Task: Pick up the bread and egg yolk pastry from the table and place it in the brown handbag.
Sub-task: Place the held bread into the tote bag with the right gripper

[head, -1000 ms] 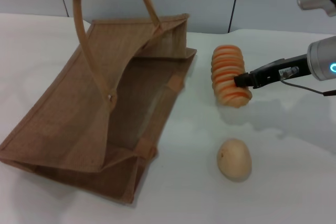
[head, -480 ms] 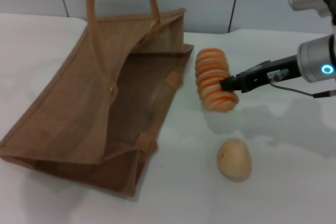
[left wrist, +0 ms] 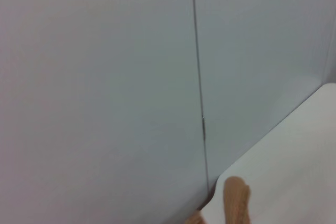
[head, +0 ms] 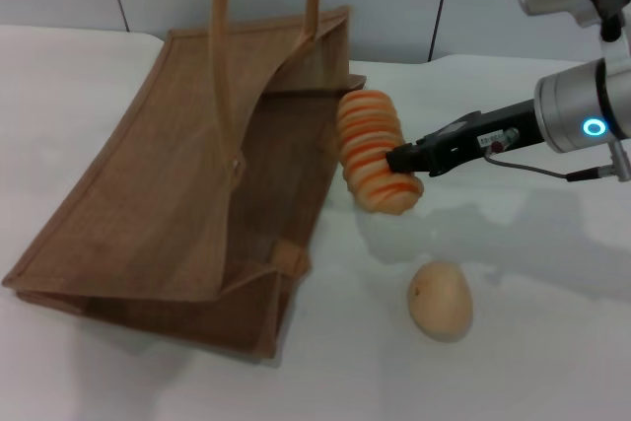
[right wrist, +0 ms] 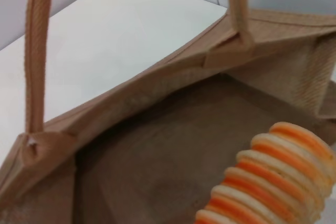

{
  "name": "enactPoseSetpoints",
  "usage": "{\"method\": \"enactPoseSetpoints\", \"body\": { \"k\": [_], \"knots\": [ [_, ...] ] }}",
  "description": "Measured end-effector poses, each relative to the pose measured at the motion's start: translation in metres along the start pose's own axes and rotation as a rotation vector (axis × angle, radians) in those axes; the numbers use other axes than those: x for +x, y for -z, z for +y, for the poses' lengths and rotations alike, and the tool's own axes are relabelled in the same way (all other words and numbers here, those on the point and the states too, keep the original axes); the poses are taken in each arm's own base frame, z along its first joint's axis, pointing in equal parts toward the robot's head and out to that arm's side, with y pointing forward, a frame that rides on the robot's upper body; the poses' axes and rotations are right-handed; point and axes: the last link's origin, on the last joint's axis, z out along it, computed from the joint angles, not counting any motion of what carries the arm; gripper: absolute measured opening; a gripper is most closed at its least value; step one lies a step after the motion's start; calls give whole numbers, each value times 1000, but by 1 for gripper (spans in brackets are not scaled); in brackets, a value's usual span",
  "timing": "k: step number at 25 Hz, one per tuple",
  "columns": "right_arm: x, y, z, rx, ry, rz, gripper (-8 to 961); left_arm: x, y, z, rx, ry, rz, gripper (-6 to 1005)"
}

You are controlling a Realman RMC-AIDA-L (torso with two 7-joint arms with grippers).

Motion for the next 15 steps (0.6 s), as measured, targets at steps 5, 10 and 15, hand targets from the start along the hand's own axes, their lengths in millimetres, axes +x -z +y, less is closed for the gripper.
{"method": "enactPoseSetpoints", "body": {
  "k": [5,10,15],
  "knots": [
    [-3,-3,6,-25,4,-13,65,6,-3,8,-34,-12,30,108],
    [-6,-6,8,-23,23,-13,66,10,-7,17,-55,-21,26,107],
    [-8,-8,6,0,31,-19,63,14,-10,28,-94,-36,36,107]
  ]
}}
